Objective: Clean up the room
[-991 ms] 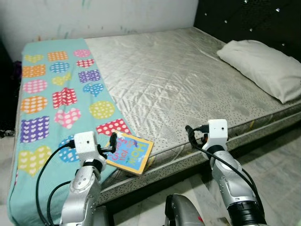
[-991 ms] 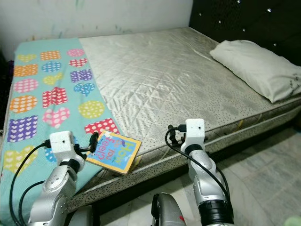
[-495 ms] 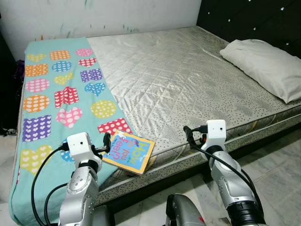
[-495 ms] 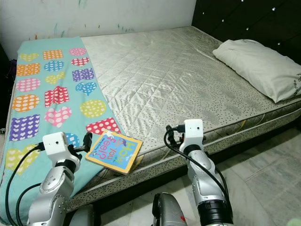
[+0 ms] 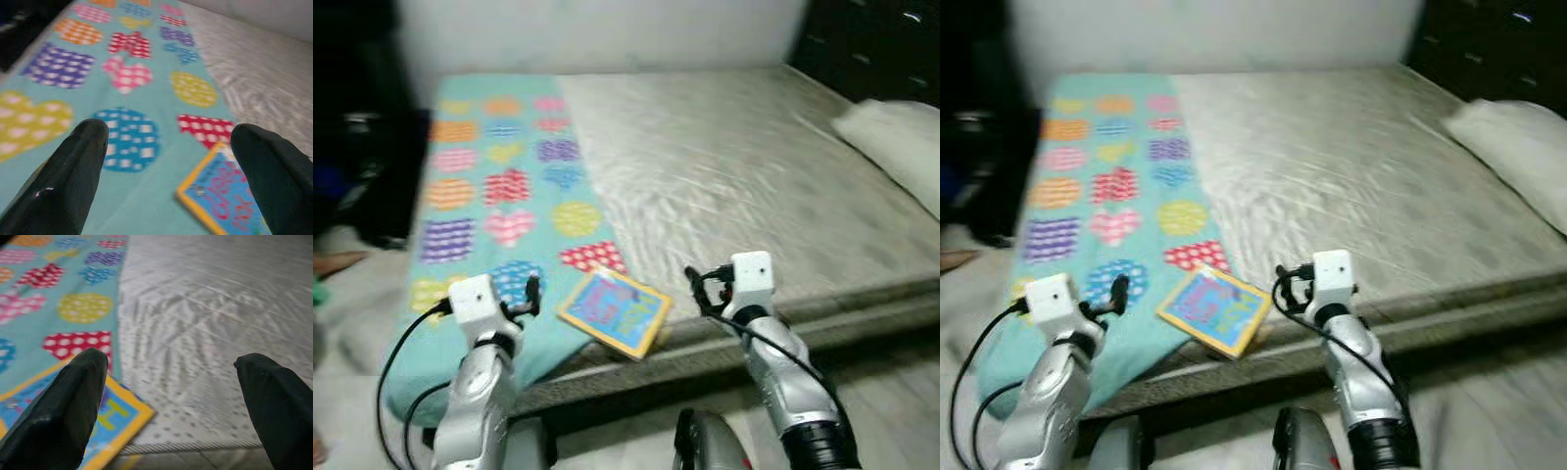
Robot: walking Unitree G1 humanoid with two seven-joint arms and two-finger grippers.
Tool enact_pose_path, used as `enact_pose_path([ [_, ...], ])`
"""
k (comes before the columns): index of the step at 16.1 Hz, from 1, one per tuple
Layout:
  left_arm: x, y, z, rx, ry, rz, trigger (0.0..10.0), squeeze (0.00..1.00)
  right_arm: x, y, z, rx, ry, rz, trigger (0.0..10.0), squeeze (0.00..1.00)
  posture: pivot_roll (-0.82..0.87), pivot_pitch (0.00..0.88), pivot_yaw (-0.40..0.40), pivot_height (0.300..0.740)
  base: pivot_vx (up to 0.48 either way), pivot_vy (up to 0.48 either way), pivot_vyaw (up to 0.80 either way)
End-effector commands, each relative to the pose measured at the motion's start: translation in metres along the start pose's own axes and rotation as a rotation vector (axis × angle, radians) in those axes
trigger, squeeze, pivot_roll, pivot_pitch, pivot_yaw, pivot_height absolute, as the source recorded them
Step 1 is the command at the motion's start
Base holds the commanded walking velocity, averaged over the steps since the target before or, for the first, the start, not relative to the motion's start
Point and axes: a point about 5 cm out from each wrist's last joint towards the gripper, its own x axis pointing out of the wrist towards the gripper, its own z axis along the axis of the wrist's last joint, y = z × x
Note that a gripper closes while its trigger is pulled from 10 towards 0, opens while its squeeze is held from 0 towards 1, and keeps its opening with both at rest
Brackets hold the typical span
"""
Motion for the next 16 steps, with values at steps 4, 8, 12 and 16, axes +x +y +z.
enact_pose_path([
  [4,0.0004,-0.0066,-0.0007,-0.016,0.005,-0.017,10.0,0.00,-0.0008,-0.0076,0.0051,-0.007,-0.016,-0.017,10.0,0.00,-0.10,0.000,-0.052,0.604,0.000,0.000,0.00],
  [8,0.0006,-0.0074,-0.0008,-0.015,0.005,-0.019,10.0,0.00,-0.0010,-0.0073,0.0047,-0.008,-0.014,-0.013,10.0,0.00,-0.11,0.000,-0.052,0.604,0.000,0.382,0.00],
  [12,0.0007,-0.0097,0.0009,-0.007,-0.011,-0.036,10.0,0.00,-0.0008,-0.0065,0.0048,-0.008,-0.016,-0.008,10.0,0.00,-0.11,0.000,-0.051,0.604,0.000,0.120,0.00],
  [16,0.0008,-0.0102,0.0012,-0.004,-0.012,-0.041,10.0,0.00,-0.0004,-0.0018,0.0098,0.038,-0.037,0.003,10.0,0.00,-0.11,0.000,-0.049,0.604,0.000,0.000,0.00],
])
